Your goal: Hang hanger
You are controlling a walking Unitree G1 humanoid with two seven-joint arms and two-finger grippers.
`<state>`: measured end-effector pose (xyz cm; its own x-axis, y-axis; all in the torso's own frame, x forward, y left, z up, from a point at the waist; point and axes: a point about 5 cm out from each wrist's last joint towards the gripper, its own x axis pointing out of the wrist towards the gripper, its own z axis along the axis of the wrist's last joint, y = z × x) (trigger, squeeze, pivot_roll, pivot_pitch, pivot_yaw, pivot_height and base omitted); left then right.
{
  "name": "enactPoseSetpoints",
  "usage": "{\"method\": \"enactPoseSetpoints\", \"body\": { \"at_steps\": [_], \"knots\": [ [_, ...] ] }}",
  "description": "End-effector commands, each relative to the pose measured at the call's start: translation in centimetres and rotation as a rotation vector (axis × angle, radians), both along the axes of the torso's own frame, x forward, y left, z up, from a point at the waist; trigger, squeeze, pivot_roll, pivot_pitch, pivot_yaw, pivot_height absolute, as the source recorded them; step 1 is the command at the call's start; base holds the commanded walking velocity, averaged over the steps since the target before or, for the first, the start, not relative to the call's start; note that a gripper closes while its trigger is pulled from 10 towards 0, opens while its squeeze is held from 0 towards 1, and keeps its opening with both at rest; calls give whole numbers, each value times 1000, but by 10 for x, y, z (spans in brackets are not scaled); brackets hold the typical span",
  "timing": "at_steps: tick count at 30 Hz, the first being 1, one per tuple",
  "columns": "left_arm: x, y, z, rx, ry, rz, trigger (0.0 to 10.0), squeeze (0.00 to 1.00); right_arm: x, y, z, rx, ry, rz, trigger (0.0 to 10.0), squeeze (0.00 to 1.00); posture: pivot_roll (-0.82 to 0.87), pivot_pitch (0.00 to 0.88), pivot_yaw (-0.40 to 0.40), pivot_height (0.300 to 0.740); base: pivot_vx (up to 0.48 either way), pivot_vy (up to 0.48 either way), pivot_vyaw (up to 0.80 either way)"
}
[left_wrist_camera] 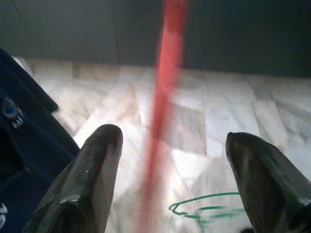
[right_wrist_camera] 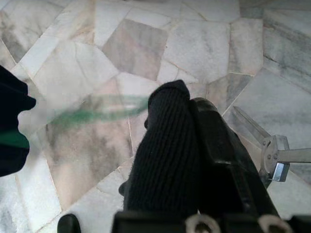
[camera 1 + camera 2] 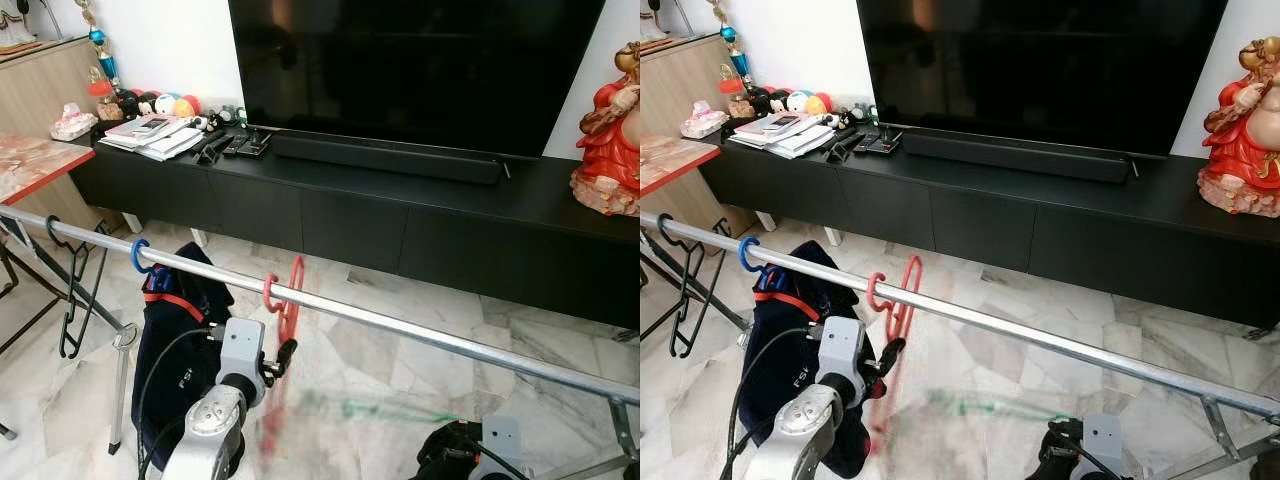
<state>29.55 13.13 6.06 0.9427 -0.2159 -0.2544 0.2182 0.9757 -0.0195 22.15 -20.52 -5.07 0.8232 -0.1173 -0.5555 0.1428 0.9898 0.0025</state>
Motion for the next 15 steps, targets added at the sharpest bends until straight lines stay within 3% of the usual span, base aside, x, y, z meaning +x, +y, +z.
{"method": "enactPoseSetpoints", "body": {
  "at_steps": [1, 11, 12, 13, 14, 15],
  "knots": [
    [2, 0, -3, 21, 30, -3, 10000, 0, 2, 4, 1, 2, -4, 10, 10000, 0, -9, 50, 24, 740, 0, 0, 0],
    [8, -1, 1, 17, 17, 13, 10000, 0, 6, 5, 4, -4, -31, 17, 10000, 0, -13, 43, 24, 740, 0, 0, 0],
    [10, 0, 2, 24, 8, 23, 3176, 0, 7, 5, 5, -6, -36, 19, 10000, 0, -14, 41, 25, 740, 0, 0, 0],
    [11, 1, 3, 25, -1, 31, 2078, 0, 7, 6, 5, -7, -42, 21, 10000, 0, -15, 42, 25, 740, 0, 0, 0],
    [11, 1, 4, 25, -6, 34, 0, 0, 8, 6, 6, -7, -45, 22, 10000, 0, -14, 42, 25, 740, 0, 0, 0],
    [12, 1, 5, 24, -13, 37, 0, 0, 8, 7, 6, -7, -47, 23, 10000, 0, -13, 43, 24, 740, 0, 0, 0]
  ]
}}
